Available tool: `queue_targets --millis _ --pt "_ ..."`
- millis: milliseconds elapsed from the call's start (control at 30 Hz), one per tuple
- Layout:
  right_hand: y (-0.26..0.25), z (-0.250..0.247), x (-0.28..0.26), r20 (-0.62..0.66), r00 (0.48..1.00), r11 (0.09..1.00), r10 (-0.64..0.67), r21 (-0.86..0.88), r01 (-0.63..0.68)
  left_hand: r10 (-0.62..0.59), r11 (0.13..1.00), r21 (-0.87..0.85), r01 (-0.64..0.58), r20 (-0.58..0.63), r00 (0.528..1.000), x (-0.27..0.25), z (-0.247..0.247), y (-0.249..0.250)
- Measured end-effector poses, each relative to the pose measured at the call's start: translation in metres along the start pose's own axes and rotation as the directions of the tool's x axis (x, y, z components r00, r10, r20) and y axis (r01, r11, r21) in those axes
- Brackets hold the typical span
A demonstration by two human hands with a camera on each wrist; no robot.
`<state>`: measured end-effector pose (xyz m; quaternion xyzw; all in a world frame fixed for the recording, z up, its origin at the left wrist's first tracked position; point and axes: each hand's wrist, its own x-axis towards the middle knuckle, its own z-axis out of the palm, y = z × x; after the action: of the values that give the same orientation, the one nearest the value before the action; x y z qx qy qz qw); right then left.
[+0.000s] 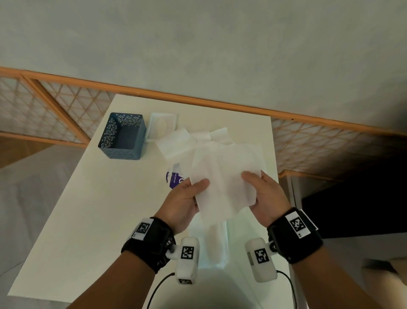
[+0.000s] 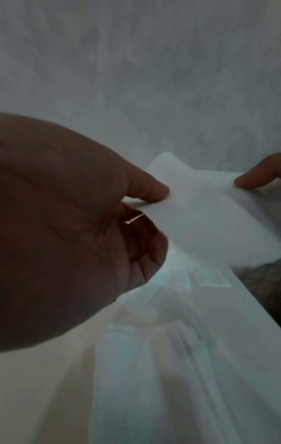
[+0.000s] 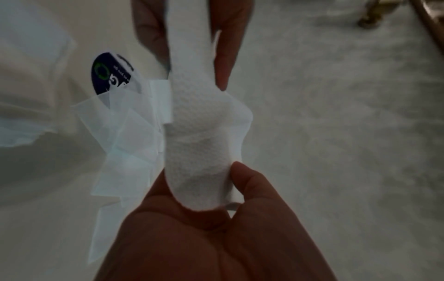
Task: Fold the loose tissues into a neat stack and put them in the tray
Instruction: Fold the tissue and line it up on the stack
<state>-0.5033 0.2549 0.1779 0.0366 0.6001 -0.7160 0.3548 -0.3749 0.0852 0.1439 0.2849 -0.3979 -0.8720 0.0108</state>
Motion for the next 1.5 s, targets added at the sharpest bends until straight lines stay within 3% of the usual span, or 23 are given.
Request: queue_targets --millis 67,200,367,567,700,767,867,967,1033,1133,1300,1400,1500 --pt "0.004 0.002 0.0 -0.049 0.997 0.983 -0.057 -0.18 0.048 0.058 0.996 0.074 -0.052 -0.081 0.995 -0.004 0.0 0.003" --pt "0.012 0.004 0.001 -0.036 0.969 0.784 -0.245 -0.595 0.176 0.192 0.94 0.323 -0.11 -0.233 0.953 -0.008 0.0 0.01" --pt "0.017 0.015 -0.005 0.038 0.954 0.674 -0.297 -0.7 0.237 0.227 0.912 0.394 -0.118 -0.243 0.943 -0.008 0.007 0.005" --pt "0.035 0.029 -0.014 0.229 0.925 0.518 -0.302 -0.776 0.361 0.128 0.962 0.26 -0.084 -0.158 0.979 -0.009 0.023 -0.002" --pt "0.041 0.035 -0.015 0.27 0.905 0.463 -0.329 -0.789 0.404 0.199 0.918 0.367 -0.152 -0.094 0.975 -0.007 0.026 -0.001" --pt "0.042 0.037 -0.014 0.292 0.905 0.503 -0.309 -0.758 0.416 0.242 0.895 0.399 -0.201 -0.055 0.969 -0.006 0.027 0.0" --pt "0.037 0.036 -0.018 0.303 0.909 0.631 -0.287 -0.654 0.417 0.248 0.89 0.421 -0.174 -0.128 0.96 -0.004 0.022 0.001" --pt "0.033 0.028 -0.015 0.151 0.93 0.679 -0.336 -0.645 0.35 0.242 0.905 0.398 -0.149 -0.195 0.951 -0.002 0.015 0.003" --pt "0.03 0.026 -0.01 0.05 0.967 0.725 -0.252 -0.651 0.222 0.217 0.922 0.36 -0.143 -0.174 0.961 -0.003 0.014 0.005" --pt "0.027 0.025 -0.005 0.049 0.997 0.859 -0.051 -0.508 0.069 0.183 0.932 0.337 -0.13 -0.129 0.975 -0.005 0.014 0.006" --pt "0.035 0.025 -0.009 0.07 0.997 0.923 -0.014 -0.384 0.04 0.149 0.939 0.326 -0.109 -0.099 0.984 -0.008 0.008 0.0" --pt "0.036 0.024 -0.01 0.05 0.991 0.981 0.127 -0.155 -0.118 0.109 0.955 0.282 -0.085 -0.068 0.992 -0.01 0.003 -0.003" --pt "0.034 0.024 -0.01 0.093 0.966 0.97 0.24 -0.068 -0.234 0.079 0.968 0.242 -0.067 -0.039 0.996 -0.014 -0.001 -0.002"
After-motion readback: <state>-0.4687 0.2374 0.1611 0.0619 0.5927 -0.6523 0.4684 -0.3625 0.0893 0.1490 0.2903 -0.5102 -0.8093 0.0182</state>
